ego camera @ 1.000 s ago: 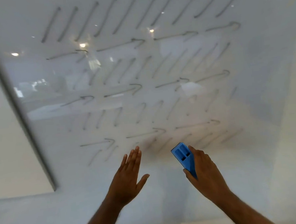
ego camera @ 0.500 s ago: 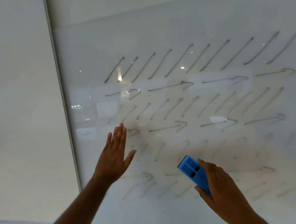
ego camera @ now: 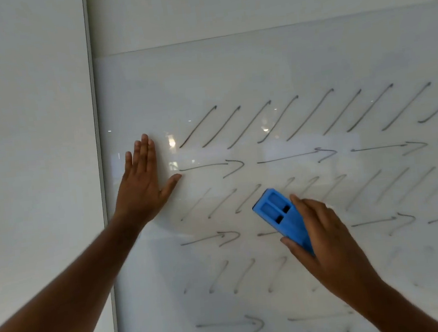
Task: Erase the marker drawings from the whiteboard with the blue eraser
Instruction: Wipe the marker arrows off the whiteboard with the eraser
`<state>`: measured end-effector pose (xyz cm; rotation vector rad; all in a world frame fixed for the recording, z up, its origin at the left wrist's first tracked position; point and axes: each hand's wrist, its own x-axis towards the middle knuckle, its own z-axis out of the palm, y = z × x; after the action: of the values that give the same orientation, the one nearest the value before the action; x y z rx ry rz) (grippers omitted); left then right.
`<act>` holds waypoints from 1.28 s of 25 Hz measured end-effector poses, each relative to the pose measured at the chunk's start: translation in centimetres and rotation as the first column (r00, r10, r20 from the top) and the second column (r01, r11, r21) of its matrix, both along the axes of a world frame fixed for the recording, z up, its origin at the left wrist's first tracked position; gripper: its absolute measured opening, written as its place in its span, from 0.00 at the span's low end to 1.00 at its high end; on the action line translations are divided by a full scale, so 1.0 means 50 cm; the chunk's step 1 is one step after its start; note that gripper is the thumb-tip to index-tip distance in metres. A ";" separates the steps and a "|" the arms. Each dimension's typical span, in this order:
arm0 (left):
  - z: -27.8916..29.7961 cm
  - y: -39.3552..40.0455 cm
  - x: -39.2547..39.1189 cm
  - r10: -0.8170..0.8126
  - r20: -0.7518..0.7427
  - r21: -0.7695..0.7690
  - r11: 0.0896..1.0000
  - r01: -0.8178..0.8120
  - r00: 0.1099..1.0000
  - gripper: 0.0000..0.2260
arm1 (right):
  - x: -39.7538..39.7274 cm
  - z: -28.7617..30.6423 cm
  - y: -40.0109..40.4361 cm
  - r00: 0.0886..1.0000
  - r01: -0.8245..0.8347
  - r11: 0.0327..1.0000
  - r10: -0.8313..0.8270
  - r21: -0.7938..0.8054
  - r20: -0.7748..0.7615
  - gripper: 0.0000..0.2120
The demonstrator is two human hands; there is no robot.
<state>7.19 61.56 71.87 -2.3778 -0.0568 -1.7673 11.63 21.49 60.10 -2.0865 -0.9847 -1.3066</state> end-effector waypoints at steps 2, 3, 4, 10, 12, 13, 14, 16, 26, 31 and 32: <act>0.013 0.012 0.020 -0.021 0.033 0.009 1.000 0.021 0.999 0.47 | 0.006 0.054 0.024 0.999 0.016 1.000 -0.016 -0.002 0.052 0.39; 0.015 0.015 0.030 -0.029 0.064 0.015 0.999 0.028 0.998 0.47 | 0.008 0.083 0.035 0.998 0.014 1.000 -0.015 0.013 0.066 0.39; 0.015 0.016 0.036 -0.034 0.096 0.024 0.999 0.031 0.995 0.46 | 0.005 0.112 0.044 0.997 0.000 0.999 -0.003 0.034 0.071 0.38; 0.008 0.033 0.052 -0.064 0.144 0.060 0.997 0.056 0.987 0.47 | 0.020 0.302 0.141 0.953 -0.042 0.998 0.029 0.039 0.300 0.31; 0.007 0.034 0.052 -0.070 0.148 0.065 0.996 0.061 0.986 0.48 | 0.036 0.366 0.187 0.913 -0.027 1.000 0.024 0.002 0.406 0.29; 0.006 0.035 0.053 -0.072 0.153 0.070 0.996 0.061 0.986 0.48 | 0.044 0.393 0.213 0.888 -0.014 1.000 0.023 -0.024 0.459 0.28; 0.005 0.034 0.054 -0.074 0.153 0.072 0.995 0.064 0.985 0.49 | 0.050 0.413 0.238 0.864 0.011 0.999 0.017 -0.053 0.503 0.28; 0.005 0.036 0.054 -0.079 0.149 0.068 0.995 0.069 0.986 0.49 | 0.062 0.434 0.289 0.824 0.073 0.990 0.006 -0.117 0.566 0.26; 0.003 0.041 0.062 -0.084 0.195 0.099 0.993 0.066 0.977 0.48 | 0.104 0.356 0.331 0.722 0.143 0.957 0.074 -0.253 0.688 0.23; 0.000 0.037 0.060 -0.087 0.190 0.087 0.994 0.072 0.978 0.48 | 0.120 0.380 0.242 0.692 0.220 0.935 0.052 -0.279 0.720 0.24; 0.000 0.037 0.059 -0.087 0.195 0.087 0.994 0.071 0.977 0.48 | 0.123 0.399 0.226 0.693 0.224 0.940 0.032 -0.258 0.720 0.24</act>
<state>10.16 63.39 71.88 -2.1701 0.0825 -1.9991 17.80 32.81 80.06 -1.8595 -1.5110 -2.2472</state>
